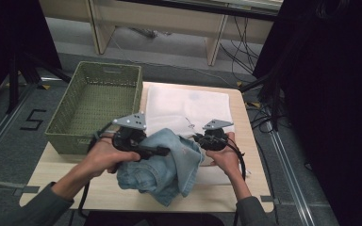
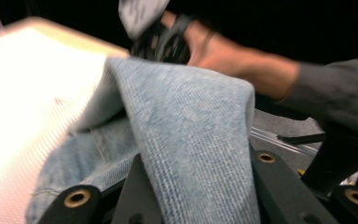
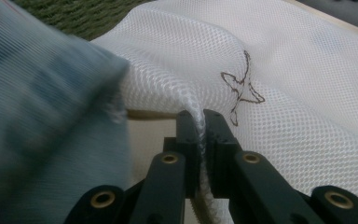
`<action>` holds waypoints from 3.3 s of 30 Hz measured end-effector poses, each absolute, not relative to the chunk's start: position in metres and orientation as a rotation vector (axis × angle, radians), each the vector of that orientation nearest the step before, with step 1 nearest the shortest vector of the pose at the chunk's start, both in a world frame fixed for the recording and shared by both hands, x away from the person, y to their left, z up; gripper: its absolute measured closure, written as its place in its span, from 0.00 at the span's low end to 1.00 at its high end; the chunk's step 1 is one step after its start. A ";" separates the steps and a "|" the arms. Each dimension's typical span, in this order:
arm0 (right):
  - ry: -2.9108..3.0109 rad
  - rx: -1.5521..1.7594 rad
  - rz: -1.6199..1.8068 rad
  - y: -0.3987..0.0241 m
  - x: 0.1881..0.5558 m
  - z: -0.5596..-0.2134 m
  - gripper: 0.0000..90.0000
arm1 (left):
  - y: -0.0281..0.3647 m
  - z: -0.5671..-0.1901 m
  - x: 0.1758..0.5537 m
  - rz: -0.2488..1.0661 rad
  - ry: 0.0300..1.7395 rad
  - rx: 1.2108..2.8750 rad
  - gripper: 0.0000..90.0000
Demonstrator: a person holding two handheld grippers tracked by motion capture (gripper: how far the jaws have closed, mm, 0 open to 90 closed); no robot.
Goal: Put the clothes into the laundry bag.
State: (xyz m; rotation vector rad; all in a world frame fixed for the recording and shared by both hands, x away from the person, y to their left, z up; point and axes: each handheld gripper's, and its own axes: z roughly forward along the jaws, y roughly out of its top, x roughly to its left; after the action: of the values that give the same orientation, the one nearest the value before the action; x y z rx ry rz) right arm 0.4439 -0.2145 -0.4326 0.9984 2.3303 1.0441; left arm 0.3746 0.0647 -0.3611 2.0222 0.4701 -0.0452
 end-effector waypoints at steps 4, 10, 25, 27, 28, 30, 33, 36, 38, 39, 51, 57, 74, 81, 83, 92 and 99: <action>2.331 0.963 0.996 -0.211 0.443 -0.430 0.96 | 0.038 -0.394 0.378 -0.100 0.475 2.106 0.82; 2.317 0.944 0.994 -0.209 0.440 -0.425 0.96 | -0.001 -0.408 0.378 -0.080 0.427 2.166 0.82; 2.317 0.903 1.003 -0.204 0.436 -0.423 0.96 | -0.012 -0.431 0.378 -0.036 0.479 2.225 0.28; 2.317 0.902 1.001 -0.203 0.436 -0.424 0.96 | 0.002 -0.422 0.382 -0.029 0.499 2.196 0.24; 2.317 0.901 1.001 -0.203 0.436 -0.424 0.96 | 0.006 -0.420 0.384 -0.041 0.508 2.188 0.24; 2.317 0.904 1.004 -0.203 0.436 -0.424 0.96 | 0.015 -0.417 0.388 -0.091 0.517 2.197 0.22; 2.323 0.897 1.003 -0.203 0.436 -0.424 0.96 | 0.026 -0.413 0.394 -0.144 0.512 2.208 0.21; 2.321 0.904 1.007 -0.203 0.436 -0.424 0.96 | 0.034 -0.410 0.398 -0.166 0.525 2.189 0.21; 2.326 0.896 1.005 -0.203 0.437 -0.424 0.96 | 0.034 -0.410 0.397 -0.173 0.531 2.214 0.20; 2.324 0.897 1.006 -0.203 0.437 -0.425 0.96 | 0.032 -0.410 0.395 -0.169 0.525 2.223 0.20; 2.314 0.908 1.014 -0.205 0.437 -0.424 0.95 | 0.052 -0.387 0.411 0.045 0.627 2.142 0.22; 2.319 0.901 1.006 -0.204 0.437 -0.423 0.96 | 0.062 -0.429 0.439 0.071 0.815 2.175 0.28; 2.312 0.863 0.995 -0.195 0.433 -0.421 0.96 | 0.013 -0.457 0.435 0.254 0.664 2.248 0.84; 2.300 0.857 1.009 -0.195 0.431 -0.416 0.96 | 0.033 -0.427 0.432 0.339 0.702 2.132 0.58; 2.299 0.829 1.006 -0.194 0.431 -0.415 0.96 | 0.036 -0.421 0.435 0.379 0.697 2.118 0.52; 2.297 0.816 1.018 -0.189 0.429 -0.410 0.96 | 0.018 -0.439 0.462 0.440 0.683 2.154 0.38; 2.311 0.822 1.016 -0.186 0.428 -0.414 0.96 | 0.019 -0.435 0.472 0.504 0.578 2.190 0.89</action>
State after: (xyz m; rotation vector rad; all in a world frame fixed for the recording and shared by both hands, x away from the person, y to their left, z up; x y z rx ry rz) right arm 0.4277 -0.1858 -0.4143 0.8222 2.3109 1.0159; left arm 0.4717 0.0188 -0.4347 2.1900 0.5784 0.5041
